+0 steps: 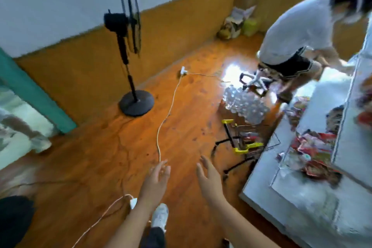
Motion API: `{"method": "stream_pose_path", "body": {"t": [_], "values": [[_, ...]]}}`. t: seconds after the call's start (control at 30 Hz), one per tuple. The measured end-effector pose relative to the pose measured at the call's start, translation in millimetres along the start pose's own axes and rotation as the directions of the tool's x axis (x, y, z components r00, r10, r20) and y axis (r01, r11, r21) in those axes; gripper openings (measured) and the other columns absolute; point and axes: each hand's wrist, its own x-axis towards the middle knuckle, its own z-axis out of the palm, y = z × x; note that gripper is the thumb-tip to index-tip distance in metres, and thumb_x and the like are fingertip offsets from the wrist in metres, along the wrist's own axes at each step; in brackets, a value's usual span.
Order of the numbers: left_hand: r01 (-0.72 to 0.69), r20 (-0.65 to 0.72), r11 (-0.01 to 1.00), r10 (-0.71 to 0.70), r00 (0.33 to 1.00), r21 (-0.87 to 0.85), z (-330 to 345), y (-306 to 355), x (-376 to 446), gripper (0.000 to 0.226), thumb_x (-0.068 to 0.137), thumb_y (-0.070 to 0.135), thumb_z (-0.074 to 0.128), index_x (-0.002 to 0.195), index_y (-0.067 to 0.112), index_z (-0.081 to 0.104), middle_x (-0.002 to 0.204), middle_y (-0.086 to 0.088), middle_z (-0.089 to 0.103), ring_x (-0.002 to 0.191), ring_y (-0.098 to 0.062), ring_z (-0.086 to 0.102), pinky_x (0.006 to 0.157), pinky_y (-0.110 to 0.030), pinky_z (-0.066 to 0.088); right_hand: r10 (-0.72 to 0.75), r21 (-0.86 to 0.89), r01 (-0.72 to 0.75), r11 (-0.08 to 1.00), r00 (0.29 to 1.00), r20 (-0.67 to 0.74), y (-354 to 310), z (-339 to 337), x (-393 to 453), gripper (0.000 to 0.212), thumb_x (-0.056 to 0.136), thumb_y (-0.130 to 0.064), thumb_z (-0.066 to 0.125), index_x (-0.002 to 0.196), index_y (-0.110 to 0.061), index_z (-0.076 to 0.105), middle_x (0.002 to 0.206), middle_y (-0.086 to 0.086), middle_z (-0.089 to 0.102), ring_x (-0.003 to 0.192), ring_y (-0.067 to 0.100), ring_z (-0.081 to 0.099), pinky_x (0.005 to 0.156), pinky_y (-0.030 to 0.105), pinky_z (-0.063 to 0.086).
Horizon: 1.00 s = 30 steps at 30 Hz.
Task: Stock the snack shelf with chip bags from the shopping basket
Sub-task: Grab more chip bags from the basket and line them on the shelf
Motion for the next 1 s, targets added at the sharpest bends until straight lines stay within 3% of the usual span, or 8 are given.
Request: {"method": "stream_pose_path", "body": {"t": [0.13,0.27,0.37,0.47,0.63,0.8,1.0], "values": [[-0.035,0.230,0.997,0.019,0.973,0.068,13.1,32.1,120.9,0.028,0.098,0.041,0.049,0.124,0.034,0.054,0.117,0.002,0.060,0.111,-0.014,0.058,0.085,-0.023,0.040,0.214,0.136,-0.194,0.971,0.966,-0.148,3.8,-30.4,79.5,0.044,0.098,-0.041,0.046,0.140,-0.028,0.045,0.141,-0.005,0.052,0.128,0.015,0.049,0.104,0.036,0.044],[-0.134,0.403,0.964,0.031,0.914,0.230,30.1,80.5,235.6,0.033,0.099,0.036,0.049,0.129,0.023,0.054,0.119,-0.004,0.060,0.101,-0.013,0.056,0.082,-0.023,0.039,0.460,0.300,-0.385,0.873,0.854,-0.242,8.5,-62.3,144.3,0.047,0.098,-0.043,0.043,0.143,-0.028,0.041,0.143,0.000,0.049,0.129,0.021,0.047,0.101,0.036,0.042],[-0.243,0.509,0.914,0.048,0.859,0.325,60.6,116.0,303.8,0.038,0.099,0.038,0.049,0.132,0.019,0.054,0.115,-0.002,0.063,0.099,-0.014,0.059,0.083,-0.027,0.044,0.567,0.392,-0.441,0.808,0.764,-0.309,15.0,-85.6,182.7,0.046,0.098,-0.040,0.045,0.142,-0.025,0.043,0.141,0.003,0.051,0.127,0.024,0.047,0.101,0.037,0.040],[-0.349,0.619,0.863,0.056,0.784,0.364,106.9,153.1,349.9,0.040,0.099,0.042,0.047,0.133,0.022,0.052,0.115,0.002,0.064,0.100,-0.012,0.060,0.083,-0.028,0.048,0.632,0.482,-0.446,0.754,0.693,-0.348,28.2,-108.7,218.4,0.046,0.098,-0.033,0.047,0.142,-0.019,0.043,0.140,0.005,0.051,0.125,0.023,0.047,0.095,0.029,0.037],[-0.428,0.731,0.818,0.013,0.682,0.384,207.9,188.1,419.7,0.039,0.098,0.042,0.048,0.134,0.026,0.051,0.113,0.008,0.062,0.100,-0.009,0.060,0.084,-0.027,0.050,0.750,0.636,-0.460,0.620,0.585,-0.308,78.3,-140.2,298.7,0.051,0.097,-0.028,0.053,0.144,-0.015,0.040,0.140,0.005,0.050,0.126,0.024,0.048,0.091,0.027,0.038],[-0.446,0.768,0.777,-0.073,0.636,0.444,317.8,189.9,497.1,0.045,0.097,0.047,0.047,0.138,0.029,0.047,0.117,0.009,0.061,0.103,-0.009,0.059,0.088,-0.027,0.051,0.832,0.724,-0.487,0.488,0.511,-0.217,155.6,-162.2,400.4,0.056,0.093,-0.032,0.059,0.143,-0.019,0.038,0.141,0.003,0.051,0.127,0.025,0.049,0.102,0.037,0.040],[-0.496,0.823,0.733,-0.152,0.548,0.466,448.1,167.9,574.7,0.047,0.098,0.045,0.044,0.142,0.028,0.043,0.135,0.004,0.055,0.122,-0.014,0.054,0.099,-0.027,0.043,0.898,0.745,-0.551,0.377,0.414,-0.148,244.0,-164.7,501.4,0.061,0.089,-0.035,0.063,0.143,-0.025,0.037,0.142,0.001,0.050,0.127,0.023,0.049,0.105,0.040,0.041]]}}
